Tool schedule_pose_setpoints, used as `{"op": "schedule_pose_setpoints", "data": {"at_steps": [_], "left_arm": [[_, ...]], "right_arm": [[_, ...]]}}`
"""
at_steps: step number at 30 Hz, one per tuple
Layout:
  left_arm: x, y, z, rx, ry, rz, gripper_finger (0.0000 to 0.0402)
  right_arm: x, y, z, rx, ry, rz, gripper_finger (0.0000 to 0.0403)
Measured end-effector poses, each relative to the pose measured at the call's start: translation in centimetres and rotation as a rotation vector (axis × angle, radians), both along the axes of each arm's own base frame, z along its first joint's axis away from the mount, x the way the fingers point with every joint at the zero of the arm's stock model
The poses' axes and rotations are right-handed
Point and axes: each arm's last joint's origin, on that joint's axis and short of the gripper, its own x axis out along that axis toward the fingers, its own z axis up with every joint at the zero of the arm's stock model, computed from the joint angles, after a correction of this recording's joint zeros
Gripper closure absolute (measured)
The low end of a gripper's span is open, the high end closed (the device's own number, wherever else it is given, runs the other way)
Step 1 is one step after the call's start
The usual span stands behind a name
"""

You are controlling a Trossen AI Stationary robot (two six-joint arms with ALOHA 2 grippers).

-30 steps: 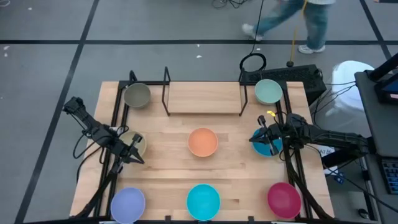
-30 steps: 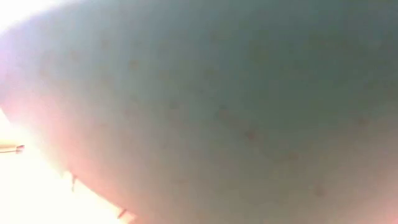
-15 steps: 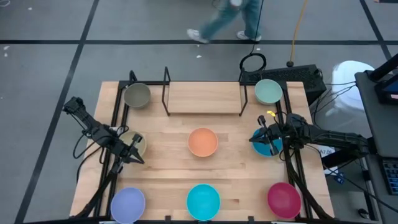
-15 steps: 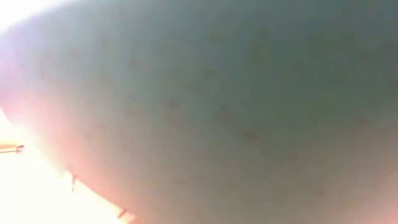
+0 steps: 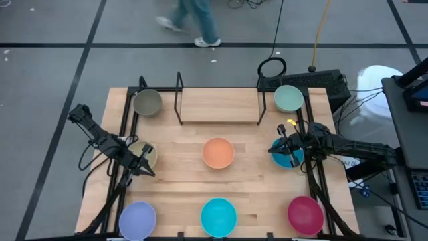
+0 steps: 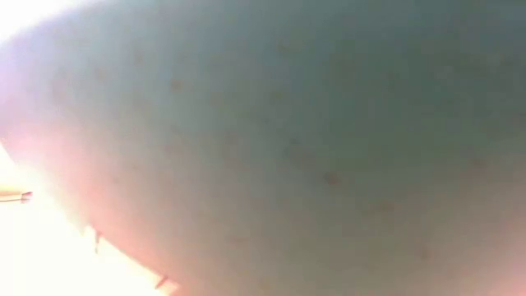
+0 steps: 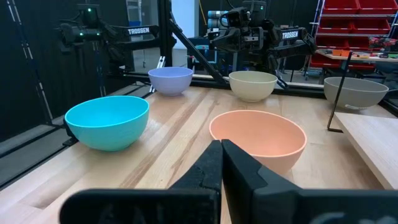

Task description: Place and stack bowls onto a shelf

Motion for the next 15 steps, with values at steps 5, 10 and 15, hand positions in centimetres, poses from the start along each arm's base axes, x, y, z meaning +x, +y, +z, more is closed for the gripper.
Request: {"op": "schedule_pose_setpoints", "data": {"at_steps": [5,10,15], "left_arm": [[0.00,-0.01,-0.01,0.000,0.000,-0.001,0.0378],[0.00,0.00,-0.01,0.000,0.000,0.000,0.0378],[0.00,0.00,0.00,0.000,0.000,0.000,0.0378]], "right_arm": [[0.00,0.00,0.00,0.000,0.000,0.000,0.0403],[0.00,0.00,0.01,0.000,0.000,0.000,0.0403],[0.00,0.00,0.02,0.037,0.011,-0.001,0.0403]]}}
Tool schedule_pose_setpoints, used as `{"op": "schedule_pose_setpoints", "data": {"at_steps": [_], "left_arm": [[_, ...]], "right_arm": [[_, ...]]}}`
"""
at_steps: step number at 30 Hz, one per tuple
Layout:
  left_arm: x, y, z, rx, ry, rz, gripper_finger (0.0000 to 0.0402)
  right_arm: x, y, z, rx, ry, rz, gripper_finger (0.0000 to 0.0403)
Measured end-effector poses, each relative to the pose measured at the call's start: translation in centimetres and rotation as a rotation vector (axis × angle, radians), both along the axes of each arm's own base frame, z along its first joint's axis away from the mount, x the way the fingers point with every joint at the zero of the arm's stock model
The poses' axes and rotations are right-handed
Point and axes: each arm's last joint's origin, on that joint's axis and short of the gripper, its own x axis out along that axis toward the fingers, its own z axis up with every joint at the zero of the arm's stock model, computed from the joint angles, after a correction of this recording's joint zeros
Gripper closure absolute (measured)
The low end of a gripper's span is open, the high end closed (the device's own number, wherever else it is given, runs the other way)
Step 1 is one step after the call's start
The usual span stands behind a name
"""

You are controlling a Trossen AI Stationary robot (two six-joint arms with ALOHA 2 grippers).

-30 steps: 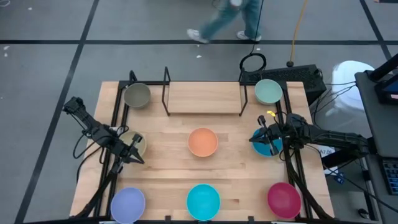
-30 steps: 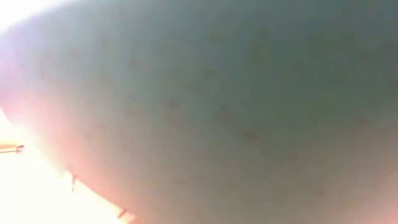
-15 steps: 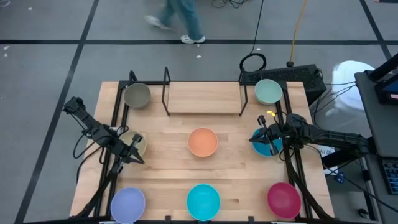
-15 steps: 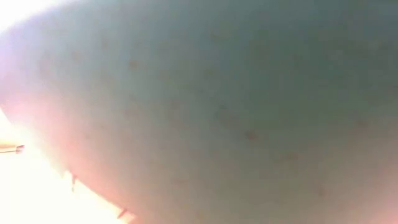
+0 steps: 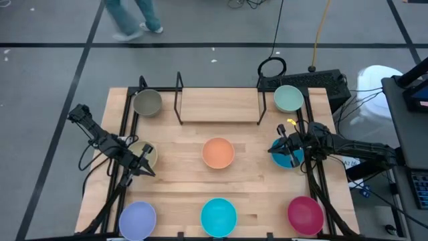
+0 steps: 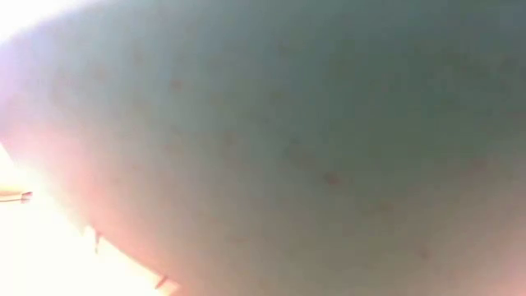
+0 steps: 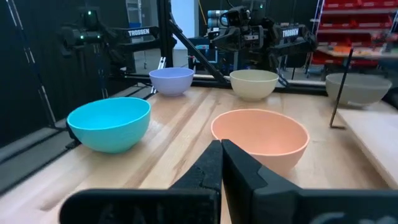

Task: Place and stack bowls onto a shelf
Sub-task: Put the blue bowl on the shelf

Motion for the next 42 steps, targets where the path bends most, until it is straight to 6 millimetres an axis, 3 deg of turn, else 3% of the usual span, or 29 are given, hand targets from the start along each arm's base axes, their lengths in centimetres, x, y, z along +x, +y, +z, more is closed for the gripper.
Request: {"op": "schedule_pose_setpoints", "data": {"at_steps": [6,17,22,25,31,39,42], "left_arm": [[0.0,0.0,0.0,0.001,0.000,0.000,0.0378],[0.0,0.0,0.0,0.001,0.000,0.000,0.0378],[0.0,0.0,0.0,0.000,0.000,-0.001,0.0378],[0.0,0.0,0.0,0.000,0.000,0.000,0.0378],[0.0,0.0,0.0,0.000,0.000,0.000,0.0378],[0.0,0.0,0.0,0.000,0.000,0.000,0.0378],[0.0,0.0,0.0,0.000,0.000,0.000,0.0378]], "right_arm": [[-0.1,0.0,-0.3,0.000,0.058,-0.006,0.0403],[-1.0,0.2,7.0,-0.007,-0.084,-0.007,0.0403],[-1.3,0.2,9.2,-0.010,0.020,-0.009,0.0403],[-1.3,0.2,9.9,-0.099,0.134,-0.003,0.0403],[-0.7,-0.5,11.0,-0.266,0.342,-0.149,0.0403],[0.1,-0.7,12.4,-0.099,0.239,-0.214,0.0403],[0.4,-0.8,13.1,-0.112,0.169,-0.219,0.0403]]}}
